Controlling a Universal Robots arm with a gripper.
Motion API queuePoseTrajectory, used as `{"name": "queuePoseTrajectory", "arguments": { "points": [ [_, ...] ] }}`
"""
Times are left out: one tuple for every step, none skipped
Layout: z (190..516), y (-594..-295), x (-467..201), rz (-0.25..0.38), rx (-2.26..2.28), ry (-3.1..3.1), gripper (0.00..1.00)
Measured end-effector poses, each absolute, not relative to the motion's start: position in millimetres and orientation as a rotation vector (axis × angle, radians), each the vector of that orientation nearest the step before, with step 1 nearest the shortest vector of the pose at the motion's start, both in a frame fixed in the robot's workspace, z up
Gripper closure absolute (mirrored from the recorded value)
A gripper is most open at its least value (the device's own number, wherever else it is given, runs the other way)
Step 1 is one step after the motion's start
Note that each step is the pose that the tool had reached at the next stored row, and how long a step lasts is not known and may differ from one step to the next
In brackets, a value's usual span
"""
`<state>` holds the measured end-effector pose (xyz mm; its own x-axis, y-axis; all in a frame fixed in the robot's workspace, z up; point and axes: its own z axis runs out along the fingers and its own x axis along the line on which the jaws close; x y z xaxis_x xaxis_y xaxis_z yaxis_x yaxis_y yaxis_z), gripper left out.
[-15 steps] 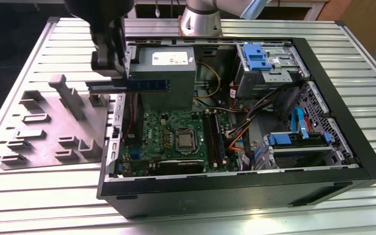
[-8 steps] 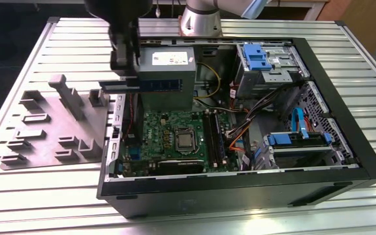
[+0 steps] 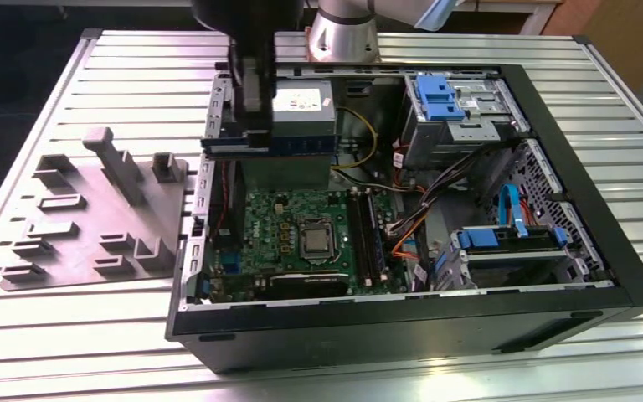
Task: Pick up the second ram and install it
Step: 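Pick up the second ram and move it above second insertion slot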
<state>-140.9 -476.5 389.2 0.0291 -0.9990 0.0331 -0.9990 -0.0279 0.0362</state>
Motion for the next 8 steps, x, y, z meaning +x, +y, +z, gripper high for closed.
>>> {"name": "queuePoseTrajectory", "arguments": {
  "points": [
    [389,-477,-138,-0.002,2.218,-2.155,0.88],
    [389,-476,-134,-0.002,2.218,-2.155,0.88],
    [389,-476,-132,-0.002,2.218,-2.155,0.88],
    [389,-476,-129,-0.002,2.218,-2.155,0.88],
    [389,-476,-126,-0.002,2.218,-2.155,0.88],
    [389,-476,-123,-0.002,2.218,-2.155,0.88],
    [389,-476,-120,-0.002,2.218,-2.155,0.88],
    [389,-476,-117,-0.002,2.218,-2.155,0.88]
  ]
}}
